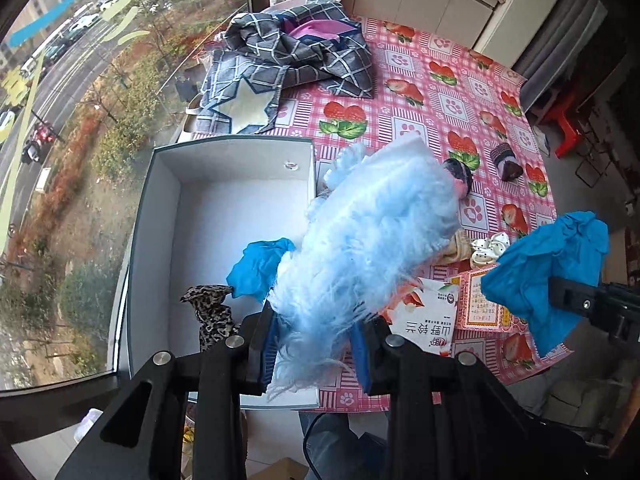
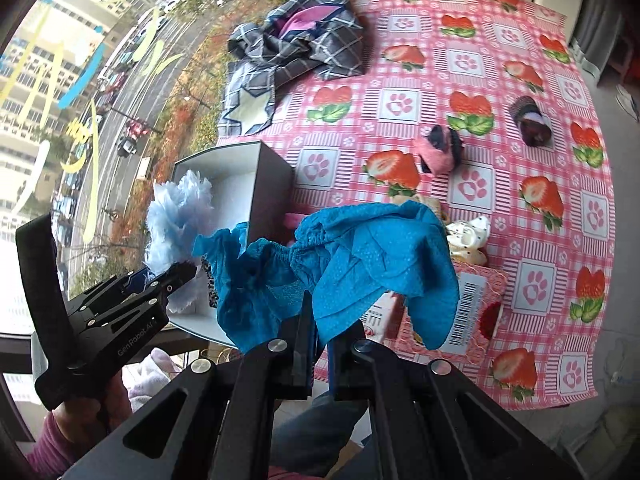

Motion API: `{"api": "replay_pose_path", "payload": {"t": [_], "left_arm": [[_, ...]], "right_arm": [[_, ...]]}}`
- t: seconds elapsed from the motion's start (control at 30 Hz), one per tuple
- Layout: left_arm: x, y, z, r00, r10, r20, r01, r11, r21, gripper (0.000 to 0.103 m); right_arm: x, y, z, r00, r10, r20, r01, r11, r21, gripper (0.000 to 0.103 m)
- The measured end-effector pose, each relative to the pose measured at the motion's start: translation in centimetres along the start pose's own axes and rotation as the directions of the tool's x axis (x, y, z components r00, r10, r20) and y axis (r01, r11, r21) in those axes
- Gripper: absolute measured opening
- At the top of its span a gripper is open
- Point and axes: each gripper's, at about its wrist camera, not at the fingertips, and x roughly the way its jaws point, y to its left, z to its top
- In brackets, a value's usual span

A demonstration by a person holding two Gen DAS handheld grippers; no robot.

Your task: Organize soft objects

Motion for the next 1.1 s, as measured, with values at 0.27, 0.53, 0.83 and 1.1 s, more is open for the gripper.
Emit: {"api": "replay_pose_path", "payload": {"t": [0.27,0.53,0.83,1.1], "left_arm": [[-0.8,2.7,-0.6,1.0,0.011,0.02,-0.01,0.998,-0.062,0.034],[-1.3,5.0,-1.5,0.999,0.028,0.028,-0.025,0.993,-0.115,0.034],[-1.5,6.7,-2.1,0.999,0.028,0.033,-0.022,0.988,-0.156,0.034],[-1.7,8.3,-2.3,0.999,0.017,0.047,-0.008,0.981,-0.192,0.034]], "right_arm": [[0.8,3.4,0.4,1.0,0.002,-0.016,-0.003,0.997,-0.083,0.004],[1.8,5.7,0.6,0.999,0.007,-0.037,-0.012,0.991,-0.135,0.004],[2.6,7.7,0.6,0.998,0.0,-0.055,-0.01,0.984,-0.176,0.004],[3.0,9.7,0.6,0.998,-0.016,-0.064,0.001,0.976,-0.218,0.004]]}}
